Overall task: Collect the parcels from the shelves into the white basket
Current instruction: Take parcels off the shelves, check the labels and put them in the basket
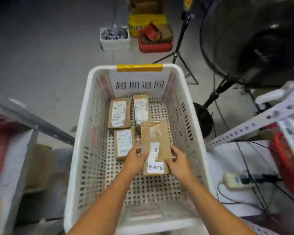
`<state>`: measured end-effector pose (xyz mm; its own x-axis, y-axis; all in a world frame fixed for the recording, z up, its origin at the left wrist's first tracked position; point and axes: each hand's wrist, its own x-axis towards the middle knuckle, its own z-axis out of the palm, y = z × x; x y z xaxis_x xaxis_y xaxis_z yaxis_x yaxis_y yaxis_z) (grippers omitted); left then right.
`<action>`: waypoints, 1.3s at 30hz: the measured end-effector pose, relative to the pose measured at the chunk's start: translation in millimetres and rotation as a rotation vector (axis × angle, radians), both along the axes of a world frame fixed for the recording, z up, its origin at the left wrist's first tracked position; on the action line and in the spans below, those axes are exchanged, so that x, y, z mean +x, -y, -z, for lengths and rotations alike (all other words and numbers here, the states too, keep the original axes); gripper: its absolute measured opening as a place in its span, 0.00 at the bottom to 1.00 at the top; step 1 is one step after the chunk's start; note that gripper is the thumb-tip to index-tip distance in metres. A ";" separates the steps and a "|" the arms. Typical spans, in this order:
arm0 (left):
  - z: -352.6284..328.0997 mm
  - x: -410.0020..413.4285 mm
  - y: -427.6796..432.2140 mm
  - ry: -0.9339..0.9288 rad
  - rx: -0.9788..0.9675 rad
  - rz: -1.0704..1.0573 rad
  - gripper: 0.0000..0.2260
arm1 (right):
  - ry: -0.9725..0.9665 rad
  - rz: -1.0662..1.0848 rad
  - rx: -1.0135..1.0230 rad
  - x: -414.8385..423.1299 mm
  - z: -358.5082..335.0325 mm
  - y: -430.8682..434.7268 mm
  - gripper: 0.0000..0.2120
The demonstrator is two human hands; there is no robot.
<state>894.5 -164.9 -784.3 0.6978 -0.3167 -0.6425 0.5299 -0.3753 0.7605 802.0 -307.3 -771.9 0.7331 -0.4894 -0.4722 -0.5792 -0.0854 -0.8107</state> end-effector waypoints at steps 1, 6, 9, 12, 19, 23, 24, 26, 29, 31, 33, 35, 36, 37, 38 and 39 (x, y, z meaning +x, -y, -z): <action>18.3 0.1 3.4 -0.025 -0.001 -0.019 0.27 | -0.029 -0.005 0.014 2.7 18.0 3.3 0.25; 86.3 -1.5 20.6 -0.154 -0.021 -0.125 0.27 | -0.110 -0.021 0.021 9.0 84.1 19.2 0.26; 116.7 2.1 19.1 -0.142 0.018 -0.105 0.27 | -0.137 -0.036 0.044 17.7 110.3 19.9 0.26; 138.8 10.4 8.0 -0.105 0.084 -0.075 0.27 | -0.150 -0.097 0.064 26.5 129.2 12.9 0.26; 157.1 19.6 -2.0 -0.061 0.146 0.002 0.28 | -0.189 -0.079 0.078 38.6 154.8 6.3 0.27; 156.2 17.8 -2.3 -0.027 0.202 0.020 0.28 | -0.226 -0.096 0.051 39.3 157.3 3.7 0.27; 153.9 18.4 -3.7 -0.016 0.219 0.030 0.27 | -0.242 -0.110 0.048 40.2 154.8 3.8 0.27; 145.6 22.0 -7.8 -0.020 0.268 0.036 0.26 | -0.280 -0.145 0.035 43.2 145.2 4.7 0.28; 120.9 28.9 -17.4 -0.041 0.359 0.099 0.23 | -0.330 -0.182 0.007 47.7 117.6 5.9 0.26; 96.2 33.6 -22.5 -0.040 0.389 0.193 0.22 | -0.372 -0.212 -0.026 51.1 89.1 7.6 0.25; 65.5 39.4 -25.8 -0.012 0.409 0.304 0.22 | -0.399 -0.244 -0.065 53.3 52.9 9.5 0.25; 27.0 46.5 -26.9 0.039 0.411 0.406 0.22 | -0.404 -0.258 -0.109 53.1 9.3 11.8 0.25; 5.3 50.3 -26.8 0.073 0.409 0.444 0.21 | -0.402 -0.255 -0.125 52.0 -14.3 12.4 0.25; -17.4 54.2 -26.2 0.118 0.408 0.480 0.21 | -0.399 -0.251 -0.145 50.4 -39.0 13.1 0.25; -40.5 58.1 -25.5 0.172 0.410 0.526 0.20 | -0.394 -0.248 -0.172 47.6 -63.8 13.5 0.25; -63.9 62.2 -24.0 0.236 0.416 0.582 0.20 | -0.388 -0.247 -0.208 44.2 -89.2 14.3 0.24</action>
